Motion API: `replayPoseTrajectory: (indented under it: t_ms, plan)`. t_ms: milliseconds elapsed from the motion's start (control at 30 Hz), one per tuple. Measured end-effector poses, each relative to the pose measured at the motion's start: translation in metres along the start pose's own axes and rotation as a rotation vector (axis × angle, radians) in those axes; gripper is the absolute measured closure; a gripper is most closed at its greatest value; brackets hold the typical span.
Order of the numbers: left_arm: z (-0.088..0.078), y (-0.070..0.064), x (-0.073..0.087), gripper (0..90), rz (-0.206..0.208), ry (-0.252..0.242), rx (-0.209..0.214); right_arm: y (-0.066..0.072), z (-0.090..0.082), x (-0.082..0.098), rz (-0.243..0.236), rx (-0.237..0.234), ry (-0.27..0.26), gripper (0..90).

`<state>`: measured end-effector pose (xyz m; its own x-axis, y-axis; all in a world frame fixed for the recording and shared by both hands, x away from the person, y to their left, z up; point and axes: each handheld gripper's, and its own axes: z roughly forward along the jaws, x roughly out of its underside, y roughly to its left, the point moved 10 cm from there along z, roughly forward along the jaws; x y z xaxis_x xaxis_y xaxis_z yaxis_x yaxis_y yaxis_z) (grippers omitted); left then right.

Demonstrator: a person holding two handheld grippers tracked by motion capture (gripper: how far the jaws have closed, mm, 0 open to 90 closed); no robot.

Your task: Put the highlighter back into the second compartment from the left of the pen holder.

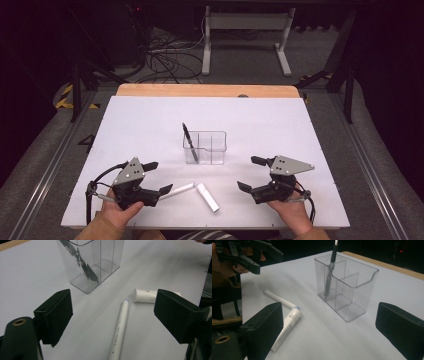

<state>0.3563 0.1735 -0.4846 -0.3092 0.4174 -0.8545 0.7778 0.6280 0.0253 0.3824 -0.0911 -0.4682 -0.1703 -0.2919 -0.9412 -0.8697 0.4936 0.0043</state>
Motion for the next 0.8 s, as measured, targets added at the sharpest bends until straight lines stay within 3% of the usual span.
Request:
replayPoseTrajectory:
  t_ms: [267, 500, 800]
  plan:
    - [0.007, 0.000, 0.001, 17.8, 0.045, 0.053, -0.036, -0.013, -0.015, 0.021, 0.031, 0.056, -0.015, 7.4]
    - [0.014, -0.002, 0.001, 20.6, 0.052, 0.109, -0.022, -0.020, -0.017, 0.040, 0.030, 0.089, -0.004, 6.8]
    - [0.026, -0.009, 0.002, 27.5, 0.031, 0.215, 0.054, -0.024, -0.014, 0.048, 0.045, 0.096, -0.003, 6.6]
